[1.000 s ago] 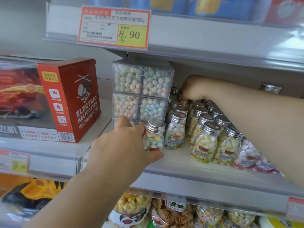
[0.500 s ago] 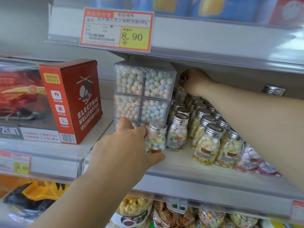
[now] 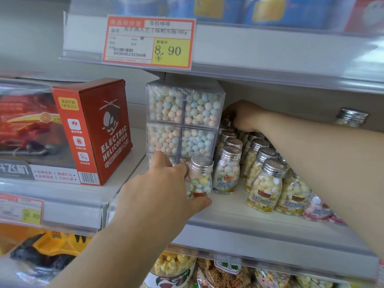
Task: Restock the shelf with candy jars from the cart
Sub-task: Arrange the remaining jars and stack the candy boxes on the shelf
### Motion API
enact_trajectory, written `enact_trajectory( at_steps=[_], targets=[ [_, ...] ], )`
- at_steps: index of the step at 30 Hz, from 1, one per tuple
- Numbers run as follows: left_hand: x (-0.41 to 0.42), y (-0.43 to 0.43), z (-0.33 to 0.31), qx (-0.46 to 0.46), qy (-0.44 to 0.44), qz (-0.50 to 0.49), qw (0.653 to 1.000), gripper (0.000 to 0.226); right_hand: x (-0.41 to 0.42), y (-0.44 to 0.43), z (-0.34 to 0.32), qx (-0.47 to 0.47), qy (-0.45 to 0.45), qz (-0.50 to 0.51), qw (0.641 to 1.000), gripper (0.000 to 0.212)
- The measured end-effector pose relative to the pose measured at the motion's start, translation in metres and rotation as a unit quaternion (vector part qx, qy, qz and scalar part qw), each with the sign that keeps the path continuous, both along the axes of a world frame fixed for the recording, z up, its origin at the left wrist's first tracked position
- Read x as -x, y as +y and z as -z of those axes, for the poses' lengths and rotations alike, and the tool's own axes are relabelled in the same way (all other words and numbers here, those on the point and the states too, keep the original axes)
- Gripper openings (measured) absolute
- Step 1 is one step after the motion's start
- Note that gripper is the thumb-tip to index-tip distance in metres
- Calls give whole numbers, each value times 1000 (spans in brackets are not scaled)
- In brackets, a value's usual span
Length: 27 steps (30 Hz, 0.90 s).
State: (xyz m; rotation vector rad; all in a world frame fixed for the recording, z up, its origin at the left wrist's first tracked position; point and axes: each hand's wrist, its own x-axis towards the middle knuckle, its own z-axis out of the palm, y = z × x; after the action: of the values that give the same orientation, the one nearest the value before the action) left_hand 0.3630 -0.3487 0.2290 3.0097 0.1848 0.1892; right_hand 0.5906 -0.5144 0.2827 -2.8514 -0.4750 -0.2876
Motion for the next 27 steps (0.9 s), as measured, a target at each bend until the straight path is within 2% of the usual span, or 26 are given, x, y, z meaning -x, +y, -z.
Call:
enact_trajectory(
  at_steps=[5,17,19,22,23,25,27],
  targets=[
    [-1,-1,0,-5,5,-1,1000,69,-9,1,3,46,-12,13,999,43],
    [0,-1,1,4,-2,4,1000,69,-9,2,7,39,-45,-9,998,49],
    [0,-1,1,0,0,4,1000,70,-1,-2,3,0,-55,8,998,39],
    [1,-1,1,1,1,5,1000,69,12,-6,-6,-66,-77,17,995,11],
    [1,-1,1,0,2,5,1000,69,18,-6,-10,-78,-64,14,995,16],
    [1,-1,0,-1,3,4,1000,69,28,-5,-17,-74,-5,17,997,43],
    [1,-2,0,-4,2,3,1000,70,32,-1,-20,-42,39,25,998,54]
  ],
)
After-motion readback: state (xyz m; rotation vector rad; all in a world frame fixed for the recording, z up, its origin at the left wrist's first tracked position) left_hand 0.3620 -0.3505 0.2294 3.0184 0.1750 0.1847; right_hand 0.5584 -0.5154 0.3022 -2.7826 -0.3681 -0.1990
